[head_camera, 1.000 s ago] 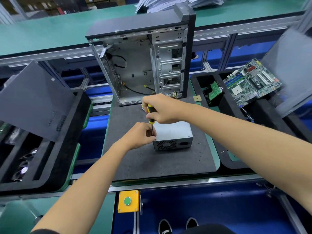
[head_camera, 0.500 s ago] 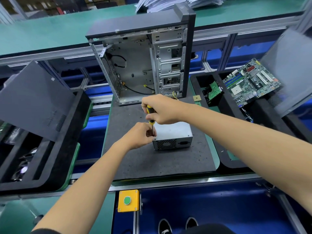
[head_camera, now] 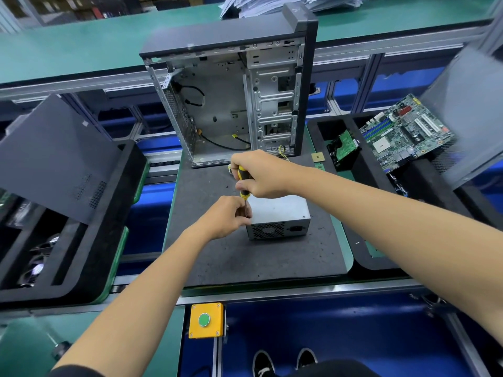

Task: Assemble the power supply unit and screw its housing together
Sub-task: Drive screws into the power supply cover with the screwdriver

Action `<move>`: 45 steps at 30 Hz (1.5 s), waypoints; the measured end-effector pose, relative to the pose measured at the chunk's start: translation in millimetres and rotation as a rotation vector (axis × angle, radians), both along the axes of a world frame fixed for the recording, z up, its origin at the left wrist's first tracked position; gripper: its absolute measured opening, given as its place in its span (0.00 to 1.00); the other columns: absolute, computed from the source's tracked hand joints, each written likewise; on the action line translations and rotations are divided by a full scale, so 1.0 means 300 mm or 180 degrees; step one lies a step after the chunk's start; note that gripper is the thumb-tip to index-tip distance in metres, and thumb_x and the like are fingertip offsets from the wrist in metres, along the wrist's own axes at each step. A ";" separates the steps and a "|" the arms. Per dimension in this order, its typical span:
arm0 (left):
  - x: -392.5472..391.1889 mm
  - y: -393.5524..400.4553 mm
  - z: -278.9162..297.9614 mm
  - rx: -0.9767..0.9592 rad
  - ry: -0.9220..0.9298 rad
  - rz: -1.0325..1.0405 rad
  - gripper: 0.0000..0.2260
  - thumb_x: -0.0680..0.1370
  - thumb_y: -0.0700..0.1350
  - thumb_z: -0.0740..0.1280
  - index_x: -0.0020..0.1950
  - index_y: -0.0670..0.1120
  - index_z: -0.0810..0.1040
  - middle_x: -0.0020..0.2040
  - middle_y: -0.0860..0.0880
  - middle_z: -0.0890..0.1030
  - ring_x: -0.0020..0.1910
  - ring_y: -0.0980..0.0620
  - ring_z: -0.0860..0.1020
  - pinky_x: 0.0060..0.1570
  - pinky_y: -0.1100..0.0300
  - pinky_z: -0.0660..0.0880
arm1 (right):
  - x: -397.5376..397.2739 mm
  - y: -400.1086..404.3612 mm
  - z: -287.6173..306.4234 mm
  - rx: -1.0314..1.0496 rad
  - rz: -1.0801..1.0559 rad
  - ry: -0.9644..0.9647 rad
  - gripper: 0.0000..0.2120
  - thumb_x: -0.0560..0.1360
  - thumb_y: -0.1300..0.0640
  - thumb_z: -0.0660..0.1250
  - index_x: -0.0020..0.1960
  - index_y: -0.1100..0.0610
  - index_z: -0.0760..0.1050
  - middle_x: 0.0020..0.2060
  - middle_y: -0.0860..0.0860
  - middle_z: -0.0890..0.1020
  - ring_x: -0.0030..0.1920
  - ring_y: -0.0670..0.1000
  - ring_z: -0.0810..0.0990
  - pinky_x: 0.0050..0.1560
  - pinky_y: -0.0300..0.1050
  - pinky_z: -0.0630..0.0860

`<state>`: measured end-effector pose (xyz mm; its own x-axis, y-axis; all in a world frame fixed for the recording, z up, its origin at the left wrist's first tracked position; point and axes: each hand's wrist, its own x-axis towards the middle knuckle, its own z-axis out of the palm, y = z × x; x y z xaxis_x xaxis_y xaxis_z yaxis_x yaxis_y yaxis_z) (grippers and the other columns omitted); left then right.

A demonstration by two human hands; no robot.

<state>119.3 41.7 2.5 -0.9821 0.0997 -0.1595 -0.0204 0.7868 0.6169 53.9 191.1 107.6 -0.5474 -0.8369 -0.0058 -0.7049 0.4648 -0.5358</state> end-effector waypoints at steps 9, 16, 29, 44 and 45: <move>0.003 -0.006 0.009 -0.0053 0.0001 -0.0088 0.02 0.73 0.41 0.70 0.41 0.47 0.80 0.41 0.57 0.80 0.41 0.59 0.78 0.41 0.72 0.72 | 0.014 -0.002 0.013 0.0086 0.0069 0.0106 0.04 0.76 0.60 0.66 0.46 0.57 0.70 0.39 0.50 0.78 0.42 0.50 0.80 0.44 0.53 0.77; -0.009 0.004 0.017 -0.0243 -0.0074 -0.0046 0.01 0.72 0.42 0.69 0.41 0.46 0.81 0.37 0.62 0.78 0.38 0.62 0.77 0.36 0.75 0.70 | 0.022 -0.005 0.015 0.0118 0.0105 0.0128 0.04 0.76 0.60 0.66 0.47 0.58 0.71 0.41 0.51 0.79 0.47 0.53 0.80 0.46 0.54 0.77; -0.016 0.010 0.015 -0.0117 -0.0126 -0.0032 0.01 0.70 0.38 0.69 0.39 0.43 0.80 0.34 0.58 0.79 0.33 0.62 0.76 0.34 0.74 0.71 | 0.028 0.004 0.020 0.0112 0.0083 0.0144 0.04 0.76 0.61 0.66 0.46 0.58 0.70 0.41 0.51 0.79 0.43 0.53 0.77 0.44 0.52 0.76; -0.017 -0.006 0.003 0.0111 -0.0236 0.0047 0.05 0.69 0.39 0.72 0.38 0.48 0.81 0.39 0.49 0.83 0.33 0.63 0.77 0.37 0.72 0.74 | 0.017 0.010 0.005 0.0043 0.0069 0.0058 0.05 0.76 0.61 0.66 0.45 0.57 0.70 0.40 0.51 0.79 0.46 0.53 0.80 0.46 0.52 0.76; -0.019 -0.005 0.002 0.0106 -0.0236 0.0056 0.04 0.69 0.39 0.73 0.38 0.48 0.81 0.39 0.49 0.83 0.34 0.62 0.77 0.37 0.71 0.74 | 0.016 0.011 0.006 0.0043 0.0059 0.0055 0.05 0.76 0.61 0.66 0.45 0.57 0.70 0.40 0.51 0.79 0.46 0.53 0.80 0.46 0.52 0.76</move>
